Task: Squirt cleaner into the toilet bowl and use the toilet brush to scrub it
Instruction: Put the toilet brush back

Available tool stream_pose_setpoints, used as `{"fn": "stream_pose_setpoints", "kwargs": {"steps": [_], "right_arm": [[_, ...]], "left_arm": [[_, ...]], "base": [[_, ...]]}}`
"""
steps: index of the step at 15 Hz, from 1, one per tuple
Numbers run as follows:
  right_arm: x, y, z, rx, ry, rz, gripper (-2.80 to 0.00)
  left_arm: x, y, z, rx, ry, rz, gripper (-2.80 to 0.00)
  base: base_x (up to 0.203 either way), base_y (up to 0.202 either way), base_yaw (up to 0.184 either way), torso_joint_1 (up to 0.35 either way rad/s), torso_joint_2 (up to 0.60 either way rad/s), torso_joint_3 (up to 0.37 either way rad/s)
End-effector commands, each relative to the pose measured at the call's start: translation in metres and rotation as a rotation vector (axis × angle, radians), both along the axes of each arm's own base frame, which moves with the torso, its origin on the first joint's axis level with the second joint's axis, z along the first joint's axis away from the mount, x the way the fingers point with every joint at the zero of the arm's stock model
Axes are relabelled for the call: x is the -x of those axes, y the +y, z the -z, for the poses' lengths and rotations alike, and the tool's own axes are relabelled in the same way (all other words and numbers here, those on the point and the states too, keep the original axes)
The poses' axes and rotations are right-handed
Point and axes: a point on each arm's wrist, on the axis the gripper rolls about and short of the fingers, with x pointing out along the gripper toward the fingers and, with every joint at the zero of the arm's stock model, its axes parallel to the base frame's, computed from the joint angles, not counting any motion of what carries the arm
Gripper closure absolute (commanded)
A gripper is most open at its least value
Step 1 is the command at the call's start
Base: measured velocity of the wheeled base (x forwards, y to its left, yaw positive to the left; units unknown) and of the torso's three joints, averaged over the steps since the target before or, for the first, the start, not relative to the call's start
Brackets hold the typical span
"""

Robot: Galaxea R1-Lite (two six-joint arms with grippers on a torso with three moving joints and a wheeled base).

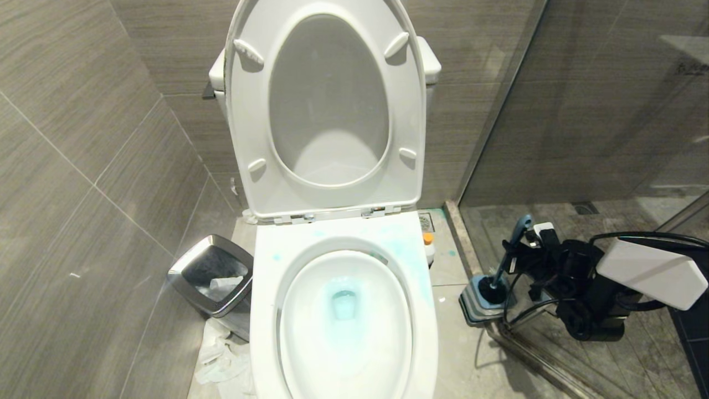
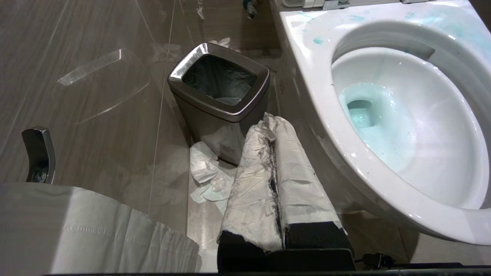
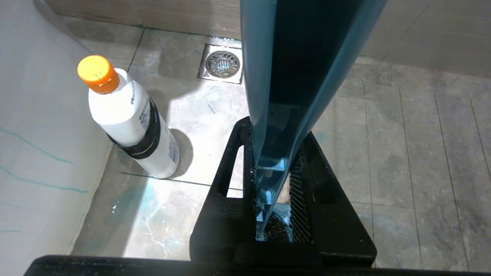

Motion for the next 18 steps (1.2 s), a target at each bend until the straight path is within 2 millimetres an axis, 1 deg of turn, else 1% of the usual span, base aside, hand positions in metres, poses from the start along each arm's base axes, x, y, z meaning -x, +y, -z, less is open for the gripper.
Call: {"fn": "stream_pose_setpoints", "kwargs": {"steps": [1, 5, 11, 14, 18], "right_arm": [[0.001, 0.001, -0.008, 0.002, -0.021, -0.003, 0.0], [0.002, 0.001, -0.008, 0.002, -0.018, -0.003, 0.0], [0.003, 0.001, -0.009, 0.002, -0.02, -0.003, 0.0], [0.004, 0.001, -0.016, 0.003, -0.031, -0.005, 0.0], [0.005, 0.002, -0.016, 0.004, -0.029, -0.028, 0.0]], "left_arm": [[0.0, 0.0, 0.0, 0.0, 0.0, 0.0, 0.0], [0.0, 0.0, 0.0, -0.006, -0.002, 0.0, 0.0], [0.0, 0.0, 0.0, -0.001, 0.0, 0.0, 0.0], [0.0, 0.0, 0.0, 0.0, 0.0, 0.001, 0.0], [0.0, 0.0, 0.0, 0.0, -0.002, 0.0, 0.0]], "base": [[0.0, 0.0, 0.0, 0.0, 0.0, 0.0], [0.0, 0.0, 0.0, 0.001, 0.0, -0.012], [0.0, 0.0, 0.0, 0.004, 0.0, -0.132], [0.0, 0.0, 0.0, 0.008, 0.0, -0.011], [0.0, 0.0, 0.0, 0.0, 0.0, 0.0]]}}
